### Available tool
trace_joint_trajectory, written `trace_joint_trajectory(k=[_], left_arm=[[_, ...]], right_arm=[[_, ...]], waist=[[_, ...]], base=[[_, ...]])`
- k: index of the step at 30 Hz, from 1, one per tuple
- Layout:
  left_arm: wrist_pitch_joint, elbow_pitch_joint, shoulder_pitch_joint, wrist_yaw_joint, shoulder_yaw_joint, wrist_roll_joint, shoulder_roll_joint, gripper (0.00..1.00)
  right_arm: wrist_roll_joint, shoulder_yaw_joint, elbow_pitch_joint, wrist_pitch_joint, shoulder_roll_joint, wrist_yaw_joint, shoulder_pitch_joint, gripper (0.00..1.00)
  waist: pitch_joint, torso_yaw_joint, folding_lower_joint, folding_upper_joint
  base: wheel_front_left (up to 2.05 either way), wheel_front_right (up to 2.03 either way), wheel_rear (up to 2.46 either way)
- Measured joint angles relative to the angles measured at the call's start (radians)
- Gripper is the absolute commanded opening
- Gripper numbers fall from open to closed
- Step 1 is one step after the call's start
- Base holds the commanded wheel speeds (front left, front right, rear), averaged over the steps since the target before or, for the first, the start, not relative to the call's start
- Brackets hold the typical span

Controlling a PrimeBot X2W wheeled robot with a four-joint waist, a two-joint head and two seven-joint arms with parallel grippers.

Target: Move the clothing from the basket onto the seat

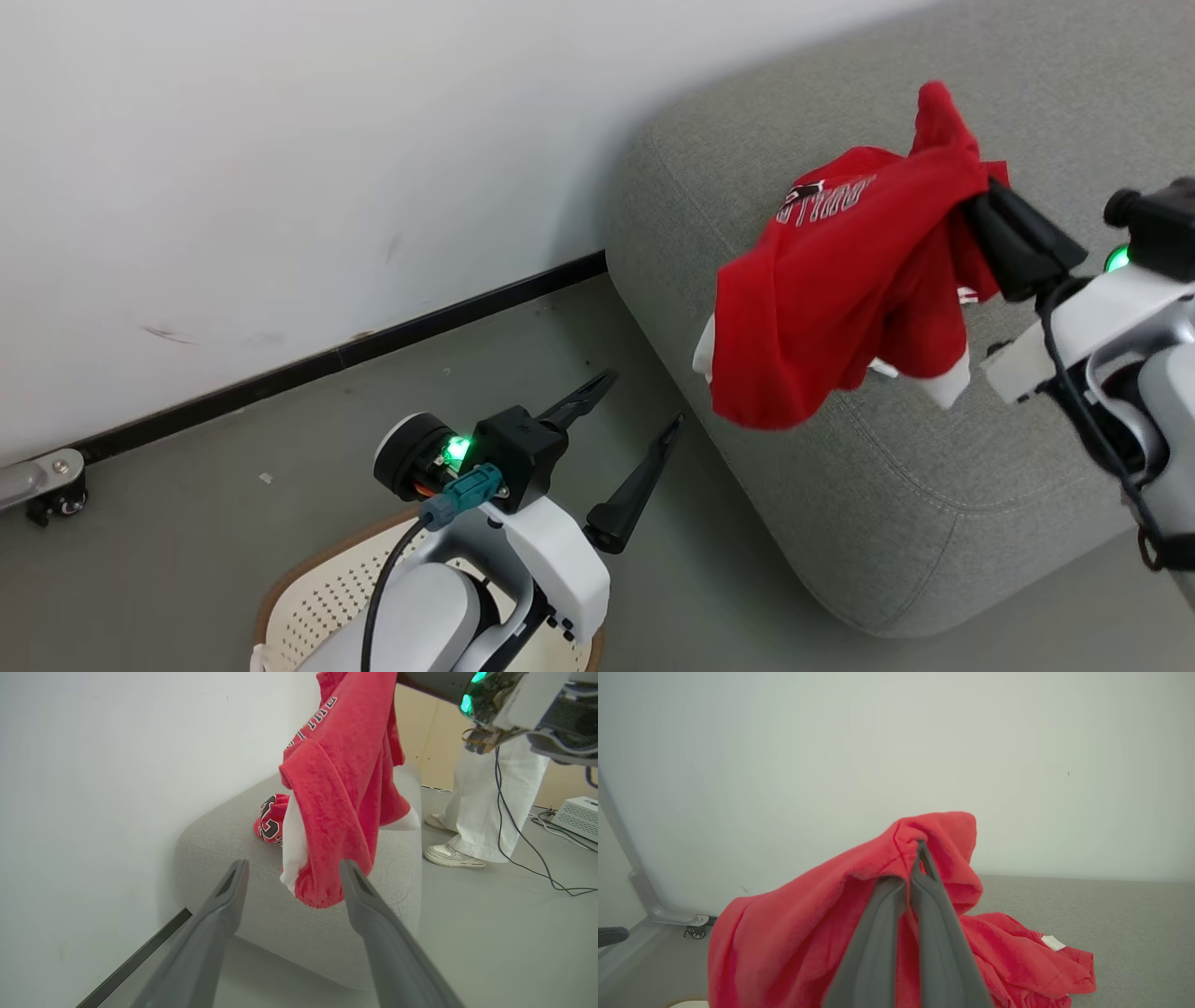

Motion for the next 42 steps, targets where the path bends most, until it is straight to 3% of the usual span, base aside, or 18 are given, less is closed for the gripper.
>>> trace_joint_trajectory(k=[8,18,31,42], left_arm=[[0.006,-0.021,-0.004,0.011,0.012,0.017,0.012,1.0],[0.025,-0.057,-0.041,0.013,0.016,0.034,0.021,1.0],[0.059,-0.103,-0.096,0.017,-0.004,0.061,0.019,1.0],[0.083,-0.131,-0.149,0.014,-0.029,0.086,-0.002,1.0]], right_arm=[[0.044,-0.051,0.064,0.05,-0.012,0.0,-0.195,0.0],[0.061,-0.151,0.205,0.1,-0.108,0.0,-0.356,0.0],[0.058,-0.221,0.358,0.118,-0.216,0.0,-0.421,0.0],[0.011,-0.253,0.509,0.059,-0.198,0.0,-0.404,0.0]], waist=[[0.038,0.02,0.0001,0.0],[0.096,0.046,0.0,0.0],[0.183,0.087,0.0001,0.0],[0.264,0.13,0.0,0.0]], base=[[0.0,0.0,0.0],[0.0,0.0,0.0],[0.0,0.0,0.0],[0.0,0.0,0.0]])
